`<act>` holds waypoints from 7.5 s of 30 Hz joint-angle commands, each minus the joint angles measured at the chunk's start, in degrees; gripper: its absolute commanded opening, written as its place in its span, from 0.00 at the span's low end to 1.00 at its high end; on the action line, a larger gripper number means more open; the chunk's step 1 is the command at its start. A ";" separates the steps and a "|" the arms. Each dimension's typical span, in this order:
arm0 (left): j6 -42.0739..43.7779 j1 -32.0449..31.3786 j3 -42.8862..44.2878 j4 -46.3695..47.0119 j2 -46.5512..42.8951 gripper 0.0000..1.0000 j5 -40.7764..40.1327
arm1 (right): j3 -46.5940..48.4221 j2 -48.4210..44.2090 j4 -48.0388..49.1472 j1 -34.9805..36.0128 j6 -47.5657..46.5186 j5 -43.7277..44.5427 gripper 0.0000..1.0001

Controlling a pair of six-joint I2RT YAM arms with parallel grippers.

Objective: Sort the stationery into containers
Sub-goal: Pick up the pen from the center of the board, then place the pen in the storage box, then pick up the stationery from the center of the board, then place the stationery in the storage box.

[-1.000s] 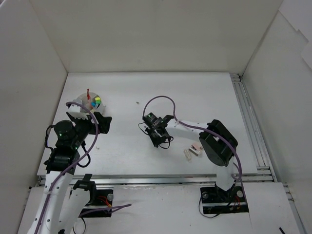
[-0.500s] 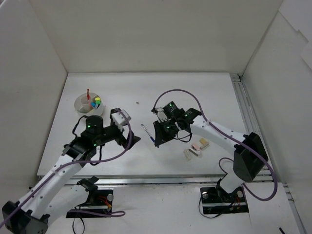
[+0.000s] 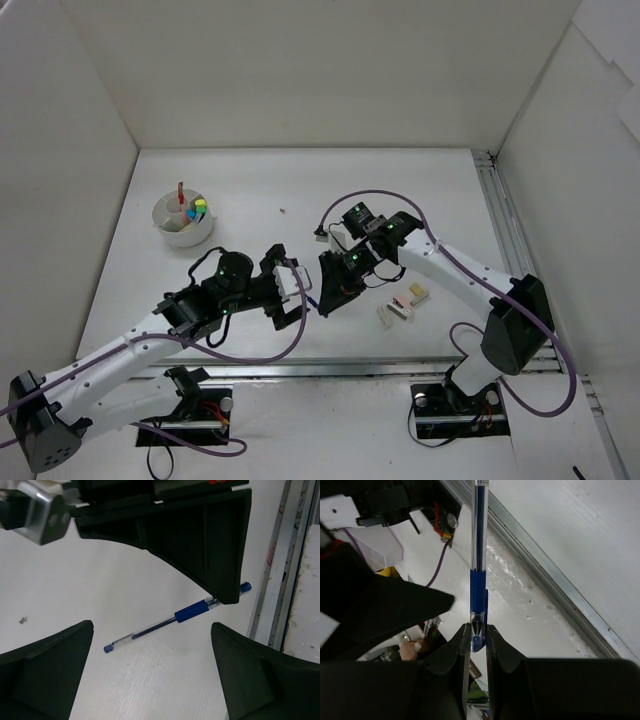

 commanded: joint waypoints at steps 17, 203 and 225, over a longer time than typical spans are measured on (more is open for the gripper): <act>5.20 -7.09 2.97 5.29 6.15 0.21 -7.14 | 6.94 -1.34 -3.42 0.11 1.97 -7.14 0.00; -39.27 8.64 -6.17 47.13 9.93 0.72 38.82 | -27.87 -29.82 54.32 -1.91 -2.16 -8.11 0.15; -31.72 13.02 0.51 15.85 -6.57 0.00 -6.05 | -24.88 -32.89 41.76 -1.91 -7.87 4.53 0.98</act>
